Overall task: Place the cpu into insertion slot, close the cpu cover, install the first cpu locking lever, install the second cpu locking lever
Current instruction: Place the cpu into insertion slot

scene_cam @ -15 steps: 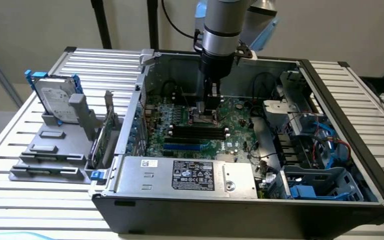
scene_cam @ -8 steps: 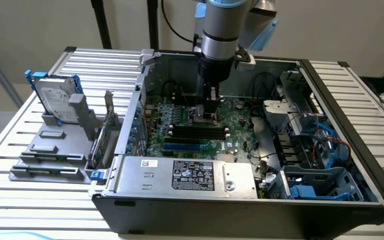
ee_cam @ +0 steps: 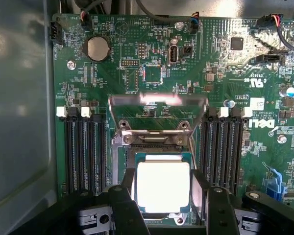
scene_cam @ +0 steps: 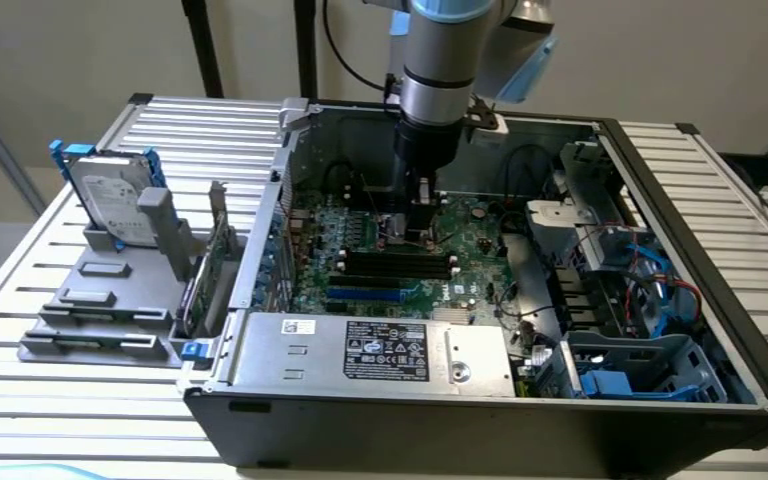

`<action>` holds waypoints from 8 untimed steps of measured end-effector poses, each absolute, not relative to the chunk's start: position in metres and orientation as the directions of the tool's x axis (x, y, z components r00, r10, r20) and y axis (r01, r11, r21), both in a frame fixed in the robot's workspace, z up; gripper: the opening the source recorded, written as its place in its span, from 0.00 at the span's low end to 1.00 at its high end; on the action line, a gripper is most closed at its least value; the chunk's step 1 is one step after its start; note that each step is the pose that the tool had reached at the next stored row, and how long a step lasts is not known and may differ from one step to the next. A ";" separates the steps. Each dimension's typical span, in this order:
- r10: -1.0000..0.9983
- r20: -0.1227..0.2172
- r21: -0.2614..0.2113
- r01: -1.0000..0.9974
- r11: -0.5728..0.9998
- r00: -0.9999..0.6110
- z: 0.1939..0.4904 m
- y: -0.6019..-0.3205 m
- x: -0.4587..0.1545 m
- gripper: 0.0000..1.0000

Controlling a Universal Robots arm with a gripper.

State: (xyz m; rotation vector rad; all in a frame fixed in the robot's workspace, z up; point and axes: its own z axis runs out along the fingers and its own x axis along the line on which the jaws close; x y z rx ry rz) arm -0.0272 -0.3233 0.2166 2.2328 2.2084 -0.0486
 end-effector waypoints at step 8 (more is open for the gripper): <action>1.000 -0.026 -0.021 1.000 -0.011 0.011 0.211 -0.317 -0.029 0.54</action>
